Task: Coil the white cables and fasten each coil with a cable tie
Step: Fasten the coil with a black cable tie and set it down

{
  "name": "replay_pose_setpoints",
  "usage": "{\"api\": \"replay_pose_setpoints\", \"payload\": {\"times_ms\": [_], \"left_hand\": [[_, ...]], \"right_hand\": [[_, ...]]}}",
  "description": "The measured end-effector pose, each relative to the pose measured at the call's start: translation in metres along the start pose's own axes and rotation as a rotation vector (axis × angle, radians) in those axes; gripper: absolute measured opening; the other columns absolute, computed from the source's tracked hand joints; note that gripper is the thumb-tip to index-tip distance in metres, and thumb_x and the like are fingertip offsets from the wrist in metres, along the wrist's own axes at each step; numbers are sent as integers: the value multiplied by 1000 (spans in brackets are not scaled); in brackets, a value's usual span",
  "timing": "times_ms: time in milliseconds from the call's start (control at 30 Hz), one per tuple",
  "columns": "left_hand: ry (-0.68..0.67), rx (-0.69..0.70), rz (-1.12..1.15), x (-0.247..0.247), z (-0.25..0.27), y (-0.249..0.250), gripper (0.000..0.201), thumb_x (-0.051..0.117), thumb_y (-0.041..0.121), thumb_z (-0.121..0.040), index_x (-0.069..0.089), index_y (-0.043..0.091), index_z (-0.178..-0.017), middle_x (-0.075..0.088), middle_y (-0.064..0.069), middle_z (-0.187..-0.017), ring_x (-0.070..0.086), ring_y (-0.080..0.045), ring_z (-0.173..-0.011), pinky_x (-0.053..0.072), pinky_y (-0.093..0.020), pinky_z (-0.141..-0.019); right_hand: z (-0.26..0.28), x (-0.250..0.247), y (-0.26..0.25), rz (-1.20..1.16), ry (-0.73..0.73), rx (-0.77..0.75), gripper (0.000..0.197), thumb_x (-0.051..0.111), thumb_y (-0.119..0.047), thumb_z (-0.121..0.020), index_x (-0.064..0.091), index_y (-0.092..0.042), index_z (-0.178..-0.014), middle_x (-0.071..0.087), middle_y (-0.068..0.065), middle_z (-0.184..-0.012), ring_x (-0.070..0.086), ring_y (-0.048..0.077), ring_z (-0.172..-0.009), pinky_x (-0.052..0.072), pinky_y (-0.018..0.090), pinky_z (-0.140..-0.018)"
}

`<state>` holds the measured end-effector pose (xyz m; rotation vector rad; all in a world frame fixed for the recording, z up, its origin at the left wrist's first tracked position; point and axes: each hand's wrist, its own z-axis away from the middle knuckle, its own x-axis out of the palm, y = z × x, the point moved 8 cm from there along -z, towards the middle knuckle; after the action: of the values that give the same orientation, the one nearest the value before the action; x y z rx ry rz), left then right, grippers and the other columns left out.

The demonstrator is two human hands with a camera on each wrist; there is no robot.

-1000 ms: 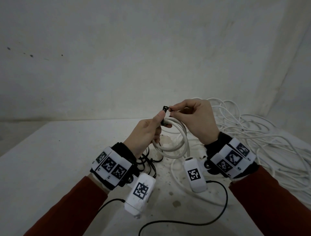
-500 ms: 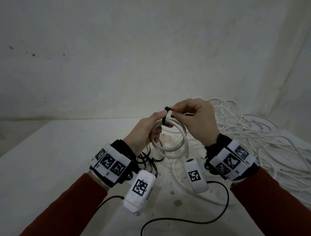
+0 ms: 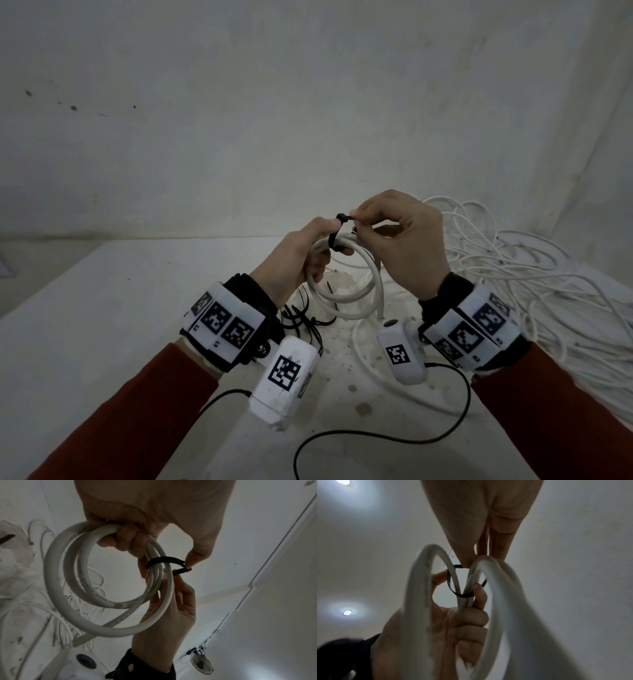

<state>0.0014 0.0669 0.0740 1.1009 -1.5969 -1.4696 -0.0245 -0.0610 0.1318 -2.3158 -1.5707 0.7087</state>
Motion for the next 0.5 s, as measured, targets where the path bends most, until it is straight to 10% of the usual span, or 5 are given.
{"api": "replay_pose_setpoints", "payload": {"times_ms": [500], "left_hand": [[-11,17,9,8,3,6,49,53,62,-61,69,16,-68,16,-2,-64,21,-14,-53,29,-24,-54]], "right_hand": [[-2,-6,-7,-8,49,17,26,65,3,-81,67,-23,-86,69,2,-86,68,12,-74,56,34,-54]]}}
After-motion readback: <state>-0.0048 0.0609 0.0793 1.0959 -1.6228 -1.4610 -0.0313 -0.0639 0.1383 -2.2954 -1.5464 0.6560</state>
